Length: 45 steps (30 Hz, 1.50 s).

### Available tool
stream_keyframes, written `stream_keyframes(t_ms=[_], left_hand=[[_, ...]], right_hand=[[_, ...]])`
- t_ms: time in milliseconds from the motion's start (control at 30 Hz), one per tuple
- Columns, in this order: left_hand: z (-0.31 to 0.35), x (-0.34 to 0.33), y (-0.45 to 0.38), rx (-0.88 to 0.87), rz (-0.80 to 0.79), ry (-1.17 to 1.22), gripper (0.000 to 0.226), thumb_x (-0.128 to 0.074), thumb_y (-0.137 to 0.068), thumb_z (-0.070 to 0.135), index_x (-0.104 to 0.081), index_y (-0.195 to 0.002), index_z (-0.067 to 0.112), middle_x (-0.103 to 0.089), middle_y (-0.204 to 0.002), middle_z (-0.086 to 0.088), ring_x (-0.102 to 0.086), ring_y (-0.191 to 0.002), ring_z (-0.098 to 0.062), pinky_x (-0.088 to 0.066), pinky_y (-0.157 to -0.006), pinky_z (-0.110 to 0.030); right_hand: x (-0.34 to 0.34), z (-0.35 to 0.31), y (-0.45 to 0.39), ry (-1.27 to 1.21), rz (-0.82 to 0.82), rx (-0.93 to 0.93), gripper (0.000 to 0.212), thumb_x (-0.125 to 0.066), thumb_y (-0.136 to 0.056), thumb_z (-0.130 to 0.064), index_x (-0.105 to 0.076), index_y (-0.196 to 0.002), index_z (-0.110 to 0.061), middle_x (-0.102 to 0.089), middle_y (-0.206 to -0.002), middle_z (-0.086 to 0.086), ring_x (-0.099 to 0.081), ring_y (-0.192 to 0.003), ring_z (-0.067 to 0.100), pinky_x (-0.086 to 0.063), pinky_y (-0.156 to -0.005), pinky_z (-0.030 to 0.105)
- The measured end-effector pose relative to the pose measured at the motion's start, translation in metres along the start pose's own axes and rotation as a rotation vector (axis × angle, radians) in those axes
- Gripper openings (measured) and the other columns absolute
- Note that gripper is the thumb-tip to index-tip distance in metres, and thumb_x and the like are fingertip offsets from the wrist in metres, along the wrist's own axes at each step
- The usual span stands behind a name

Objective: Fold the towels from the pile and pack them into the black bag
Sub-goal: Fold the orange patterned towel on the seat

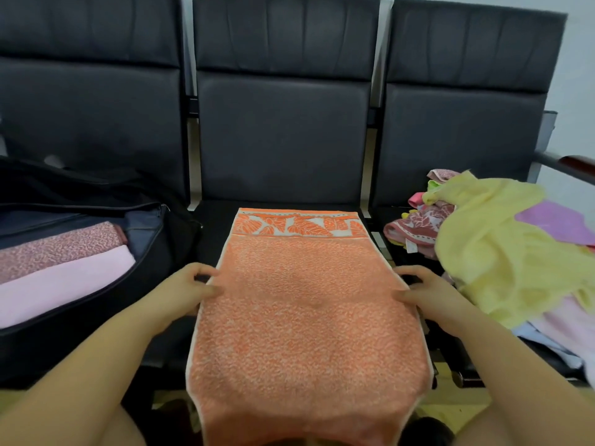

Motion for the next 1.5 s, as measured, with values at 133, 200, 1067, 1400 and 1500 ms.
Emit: stream_keyframes(t_ms=[133,200,1067,1400,1500], left_hand=[[0.003,-0.002,0.015,-0.045,-0.164,-0.13,0.047,-0.076,-0.074,0.001,-0.065,-0.114,0.023,-0.071,-0.101,-0.002,-0.067,-0.095,-0.013,-0.049,-0.089,-0.027],[0.001,0.0,0.021,-0.074,-0.164,-0.31,0.047,-0.081,-0.071,0.005,-0.067,-0.109,0.029,-0.064,-0.105,0.012,-0.058,-0.102,-0.005,-0.04,-0.096,-0.022],[0.042,0.047,0.101,-0.168,0.033,0.571,0.061,-0.038,-0.09,0.049,-0.074,-0.049,0.021,-0.069,-0.06,-0.007,-0.066,-0.05,-0.015,-0.055,-0.053,-0.029],[0.028,0.057,0.04,-0.277,0.15,-0.057,0.037,-0.058,-0.093,0.029,-0.062,-0.059,0.017,-0.041,-0.046,0.001,-0.033,-0.042,-0.01,-0.032,-0.042,-0.015],[0.033,0.053,0.024,-0.294,0.211,-0.032,0.035,-0.052,-0.097,0.025,-0.057,-0.064,0.013,-0.06,-0.048,-0.002,-0.051,-0.038,-0.008,-0.036,-0.038,-0.012]], right_hand=[[-0.012,-0.003,0.016,0.139,-0.257,0.062,0.042,-0.067,-0.085,-0.001,-0.064,-0.121,-0.021,-0.063,-0.114,-0.002,-0.062,-0.09,0.005,-0.048,-0.064,0.014],[-0.013,0.0,0.023,0.294,-0.271,0.078,0.054,-0.075,-0.078,-0.005,-0.06,-0.127,-0.022,-0.059,-0.114,-0.009,-0.057,-0.095,-0.001,-0.046,-0.073,0.012],[0.023,-0.056,0.088,-0.366,-0.315,0.239,0.03,-0.068,-0.073,-0.042,-0.078,-0.089,-0.019,-0.071,-0.103,0.015,-0.071,-0.084,0.022,-0.058,-0.062,0.028],[0.042,-0.059,0.048,0.291,0.202,0.272,0.021,-0.062,-0.09,-0.035,-0.069,-0.073,-0.026,-0.06,-0.063,-0.003,-0.054,-0.062,0.012,-0.049,-0.069,0.036],[0.036,-0.063,0.036,0.253,0.239,0.286,0.029,-0.059,-0.093,-0.026,-0.067,-0.071,-0.01,-0.059,-0.054,0.003,-0.052,-0.042,0.008,-0.042,-0.044,0.015]])
Point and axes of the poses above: each hand's wrist, its own y-axis away from the middle knuckle, its own x-axis out of the back of the hand, z = x × y, the point moved 8 cm from there along -y, towards the middle knuckle
